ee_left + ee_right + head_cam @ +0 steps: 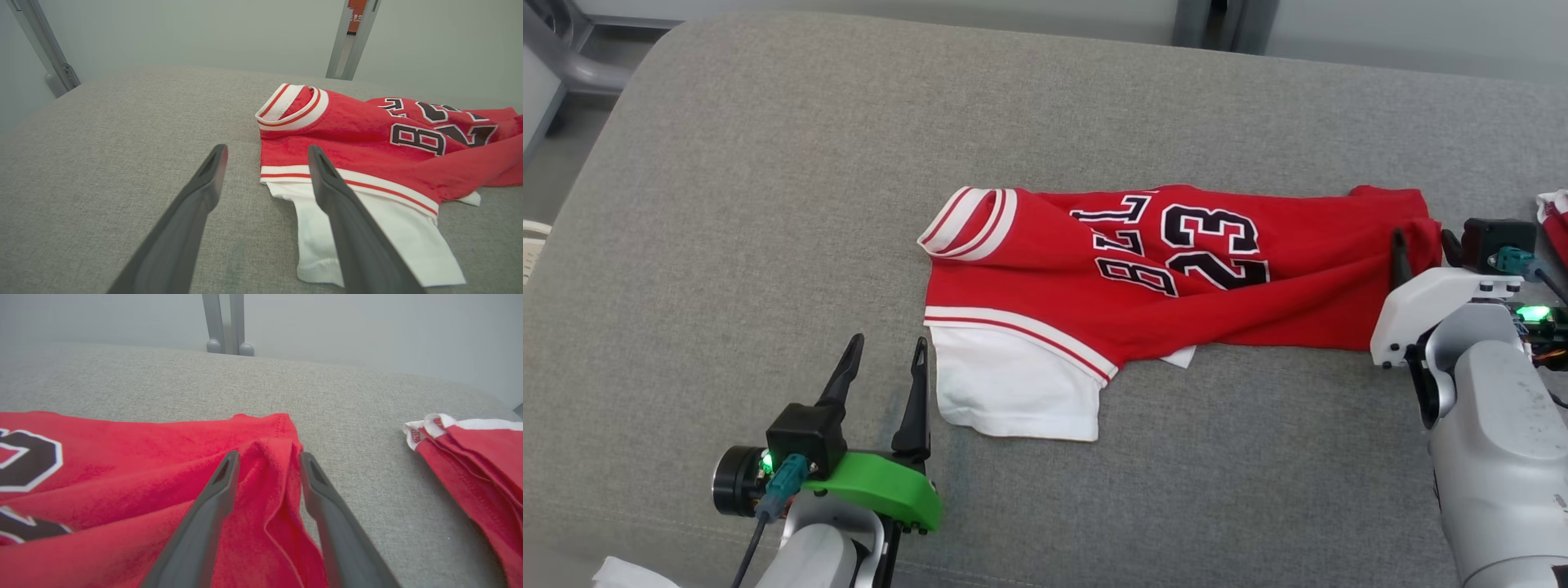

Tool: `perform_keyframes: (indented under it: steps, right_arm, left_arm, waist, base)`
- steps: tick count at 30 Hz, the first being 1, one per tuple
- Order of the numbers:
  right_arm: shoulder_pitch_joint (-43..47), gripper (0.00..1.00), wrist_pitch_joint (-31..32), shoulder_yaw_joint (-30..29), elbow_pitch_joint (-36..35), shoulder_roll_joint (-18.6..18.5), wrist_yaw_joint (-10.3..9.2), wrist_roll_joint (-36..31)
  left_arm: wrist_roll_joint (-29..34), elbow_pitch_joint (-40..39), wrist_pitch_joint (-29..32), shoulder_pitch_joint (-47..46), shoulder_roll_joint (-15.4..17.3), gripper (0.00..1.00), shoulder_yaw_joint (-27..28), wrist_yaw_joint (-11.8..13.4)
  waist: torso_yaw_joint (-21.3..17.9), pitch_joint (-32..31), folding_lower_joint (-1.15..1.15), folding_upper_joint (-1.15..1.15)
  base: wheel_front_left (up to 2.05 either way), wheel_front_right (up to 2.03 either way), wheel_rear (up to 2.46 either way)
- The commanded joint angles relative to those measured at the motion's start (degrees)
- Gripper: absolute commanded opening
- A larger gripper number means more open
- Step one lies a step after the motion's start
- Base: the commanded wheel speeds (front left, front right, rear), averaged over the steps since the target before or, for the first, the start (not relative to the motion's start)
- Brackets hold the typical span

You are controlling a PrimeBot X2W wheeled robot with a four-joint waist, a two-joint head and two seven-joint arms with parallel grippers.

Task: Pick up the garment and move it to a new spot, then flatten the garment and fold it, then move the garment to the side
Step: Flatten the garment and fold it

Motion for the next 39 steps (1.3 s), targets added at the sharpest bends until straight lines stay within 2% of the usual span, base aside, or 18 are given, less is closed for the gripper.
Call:
perform_keyframes:
  steps: [1,7,12,18,23,30,38,39]
  right_arm:
    - [-0.53,1.00,-1.72,0.38,0.63,0.11,-0.04,-0.41]
    - [1.31,1.00,-7.43,2.73,-0.28,1.10,-0.04,1.02]
    - [5.64,1.00,-8.96,5.43,-5.60,2.01,-0.04,3.74]
    - [15.19,1.00,-6.78,6.67,-14.10,2.89,-0.04,6.93]
    - [20.20,1.00,-3.60,6.31,-17.56,3.21,-0.03,9.67]
    - [17.70,1.00,-1.81,5.19,-13.48,3.20,-0.03,10.10]
    - [10.51,1.00,-1.75,2.54,-2.73,3.20,-0.03,9.59]
    - [9.75,0.66,-1.89,2.23,-1.25,3.17,-0.04,9.21]
  left_arm:
    - [0.19,0.04,-0.15,0.37,0.00,1.00,0.18,-0.10]
    - [0.61,0.18,-0.15,1.66,0.49,1.00,0.80,-0.36]
    - [0.65,-0.05,-0.16,2.81,0.50,1.00,0.73,-0.36]
    - [0.53,-0.60,-0.16,4.03,0.54,1.00,0.45,-0.03]
    - [0.40,-1.21,-0.06,3.75,0.92,1.00,0.40,0.00]
    - [0.61,-1.77,0.22,2.15,1.60,1.00,0.42,0.03]
    - [0.45,-1.78,0.35,1.29,1.93,1.00,0.55,0.34]
    - [0.36,-1.67,0.32,1.16,1.93,1.00,0.61,0.29]
  waist:
    - [-1.19,-1.32,0.00,0.00]
    - [-3.83,-4.57,0.00,0.00]
    - [-5.73,-6.78,0.00,0.00]
    - [-6.76,-7.69,0.00,0.00]
    - [-6.90,-6.26,0.00,0.00]
    - [-5.59,-3.47,0.00,0.00]
    - [-4.12,-1.25,0.00,0.00]
    - [-4.01,-1.13,0.00,0.00]
  base:
    - [0.00,0.00,0.00]
    - [0.00,0.00,0.00]
    - [0.00,0.00,0.00]
    - [0.00,0.00,0.00]
    - [0.00,0.00,0.00]
    - [0.00,0.00,0.00]
    - [0.00,0.00,0.00]
    - [0.00,0.00,0.00]
